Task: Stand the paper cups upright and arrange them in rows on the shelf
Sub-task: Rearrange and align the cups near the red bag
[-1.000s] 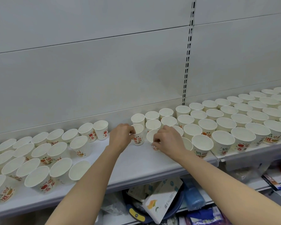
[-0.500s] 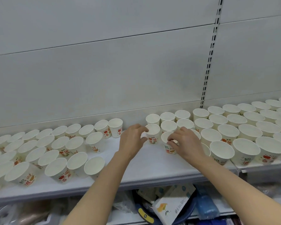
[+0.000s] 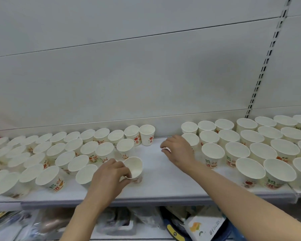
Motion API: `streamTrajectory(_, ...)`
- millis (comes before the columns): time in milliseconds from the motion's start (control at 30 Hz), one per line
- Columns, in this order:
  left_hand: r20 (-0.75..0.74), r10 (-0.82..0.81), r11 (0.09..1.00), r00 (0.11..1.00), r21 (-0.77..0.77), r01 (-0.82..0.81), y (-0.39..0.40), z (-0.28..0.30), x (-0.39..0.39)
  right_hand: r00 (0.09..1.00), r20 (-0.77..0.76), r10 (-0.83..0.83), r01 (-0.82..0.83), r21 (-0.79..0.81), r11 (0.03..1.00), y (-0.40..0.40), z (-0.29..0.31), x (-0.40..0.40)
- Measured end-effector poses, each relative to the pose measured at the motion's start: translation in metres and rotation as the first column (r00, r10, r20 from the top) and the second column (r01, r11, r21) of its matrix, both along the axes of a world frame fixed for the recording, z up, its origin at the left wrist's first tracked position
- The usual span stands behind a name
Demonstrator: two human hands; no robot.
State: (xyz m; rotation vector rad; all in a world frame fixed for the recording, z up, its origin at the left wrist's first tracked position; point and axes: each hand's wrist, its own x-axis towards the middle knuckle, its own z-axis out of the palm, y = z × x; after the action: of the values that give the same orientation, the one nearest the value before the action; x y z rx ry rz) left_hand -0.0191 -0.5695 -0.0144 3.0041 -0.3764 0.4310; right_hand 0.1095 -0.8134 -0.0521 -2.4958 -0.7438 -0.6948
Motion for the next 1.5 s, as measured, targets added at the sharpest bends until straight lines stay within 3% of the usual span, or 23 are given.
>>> streamTrajectory(133,0.084,-0.028,0.989,0.996,-0.146,0.040,0.014,0.014,0.018,0.997,-0.069,-0.044,0.040,-0.050,0.998,0.039,0.011,0.038)
streamTrajectory(233,0.040,-0.036,0.979,0.999,-0.201,0.044,0.026,0.023,0.036,0.984,-0.163,-0.068,0.049,-0.119,0.992,0.060,0.015,0.062)
streamTrajectory(400,-0.023,-0.087,0.947,0.996,-0.311,0.076,0.038,0.020,0.061,0.976,-0.169,-0.135,0.109,-0.159,0.981,0.074,0.012,0.073)
streamTrajectory(733,-0.019,-0.207,0.838,0.978,-0.519,0.167,-0.006,0.012,0.088,0.971,-0.083,-0.225,0.238,0.215,0.947,-0.003,0.031,-0.022)
streamTrajectory(900,-0.055,-0.300,0.834,0.952,-0.500,0.234,-0.063,0.004,0.092,0.961,-0.016,-0.276,0.273,0.222,0.936,-0.069,0.028,-0.092)
streamTrajectory(1100,-0.120,-0.328,0.893,0.937,-0.364,0.266,-0.126,-0.008,0.089,0.950,0.044,-0.310,0.301,0.142,0.943,-0.125,0.023,-0.141)
streamTrajectory(1500,-0.120,-0.281,0.923,0.952,-0.306,0.234,-0.169,-0.014,0.074,0.966,0.045,-0.256,0.259,-0.082,0.962,-0.163,0.017,-0.135)
